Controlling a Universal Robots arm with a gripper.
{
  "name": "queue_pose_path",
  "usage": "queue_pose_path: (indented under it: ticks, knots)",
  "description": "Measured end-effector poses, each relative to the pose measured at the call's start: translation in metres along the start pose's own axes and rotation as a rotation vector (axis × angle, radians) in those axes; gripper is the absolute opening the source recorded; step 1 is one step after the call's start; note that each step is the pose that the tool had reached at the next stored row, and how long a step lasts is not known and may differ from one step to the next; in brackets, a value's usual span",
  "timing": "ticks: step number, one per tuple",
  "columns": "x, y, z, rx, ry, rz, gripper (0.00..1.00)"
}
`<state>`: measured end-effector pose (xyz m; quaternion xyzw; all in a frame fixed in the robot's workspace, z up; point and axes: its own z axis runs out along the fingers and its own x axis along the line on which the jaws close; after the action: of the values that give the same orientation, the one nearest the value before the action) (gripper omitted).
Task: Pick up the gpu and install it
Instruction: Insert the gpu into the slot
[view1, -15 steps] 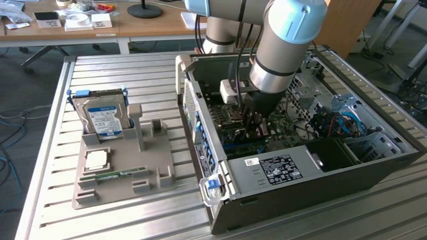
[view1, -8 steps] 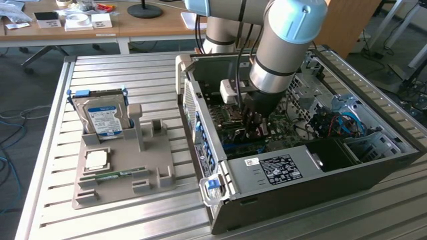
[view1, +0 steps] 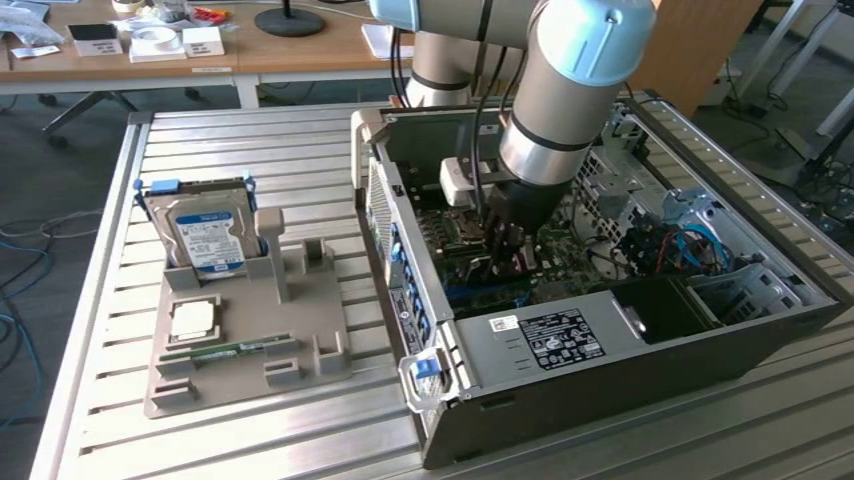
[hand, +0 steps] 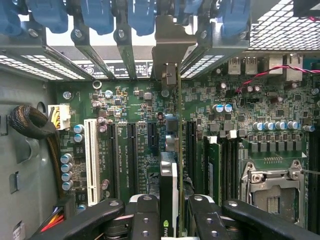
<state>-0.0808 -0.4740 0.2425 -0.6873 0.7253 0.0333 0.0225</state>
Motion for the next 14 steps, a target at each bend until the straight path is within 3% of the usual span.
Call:
queue_pose_path:
  ticks: [5, 14]
  knots:
    - [0.0, 0.0002, -0.0002, -0.0002, -0.0045, 0.0, 0.27]
    - [0.0015, 0.0002, 0.0, -0.0003, -0.0061, 0.0, 0.27]
